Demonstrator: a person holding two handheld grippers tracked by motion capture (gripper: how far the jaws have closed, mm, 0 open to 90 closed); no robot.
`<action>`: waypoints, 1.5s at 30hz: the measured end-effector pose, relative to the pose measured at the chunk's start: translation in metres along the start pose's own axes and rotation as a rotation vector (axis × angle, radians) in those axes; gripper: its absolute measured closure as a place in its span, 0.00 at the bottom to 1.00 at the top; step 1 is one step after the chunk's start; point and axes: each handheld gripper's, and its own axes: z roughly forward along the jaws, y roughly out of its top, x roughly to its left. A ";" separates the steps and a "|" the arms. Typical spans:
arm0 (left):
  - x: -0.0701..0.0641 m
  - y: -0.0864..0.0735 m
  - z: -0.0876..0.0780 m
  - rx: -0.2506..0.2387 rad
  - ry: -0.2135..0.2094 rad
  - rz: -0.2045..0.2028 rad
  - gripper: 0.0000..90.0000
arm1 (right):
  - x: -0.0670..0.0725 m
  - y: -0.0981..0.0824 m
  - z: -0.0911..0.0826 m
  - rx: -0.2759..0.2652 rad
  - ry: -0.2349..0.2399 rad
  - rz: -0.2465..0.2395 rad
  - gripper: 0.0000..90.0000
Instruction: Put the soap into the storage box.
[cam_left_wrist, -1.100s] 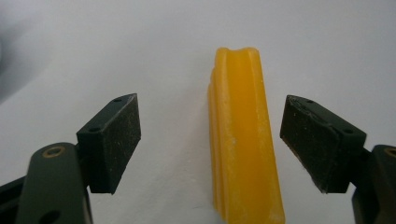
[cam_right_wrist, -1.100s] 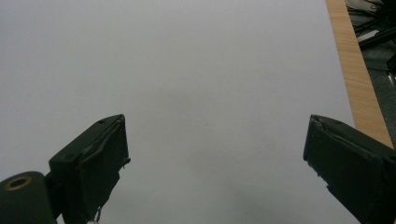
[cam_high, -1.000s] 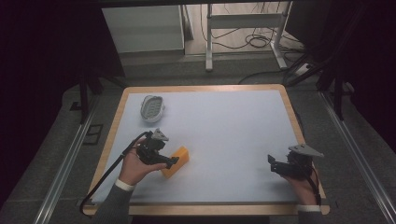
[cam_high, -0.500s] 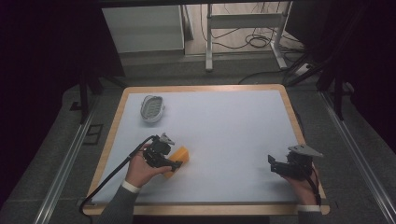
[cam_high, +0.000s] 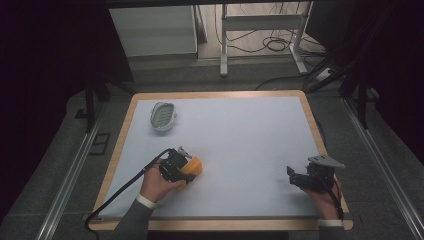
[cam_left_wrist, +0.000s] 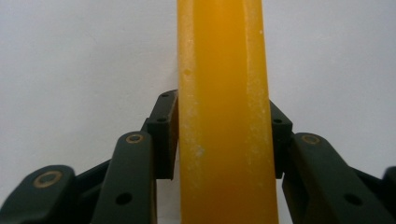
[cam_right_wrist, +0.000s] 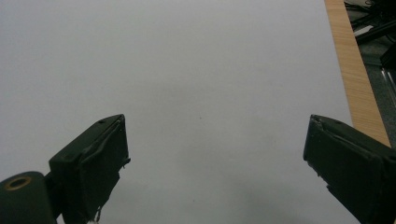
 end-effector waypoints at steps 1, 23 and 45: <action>0.000 0.000 -0.001 -0.005 0.011 -0.003 0.67 | 0.000 0.000 0.000 0.001 -0.001 0.000 0.07; 0.013 -0.001 -0.022 -0.070 0.008 -0.031 0.68 | -0.004 0.001 -0.003 -0.006 -0.011 0.016 0.07; 0.033 0.012 -0.037 -0.117 0.029 -0.062 0.68 | -0.007 0.001 -0.003 -0.012 -0.020 0.031 0.07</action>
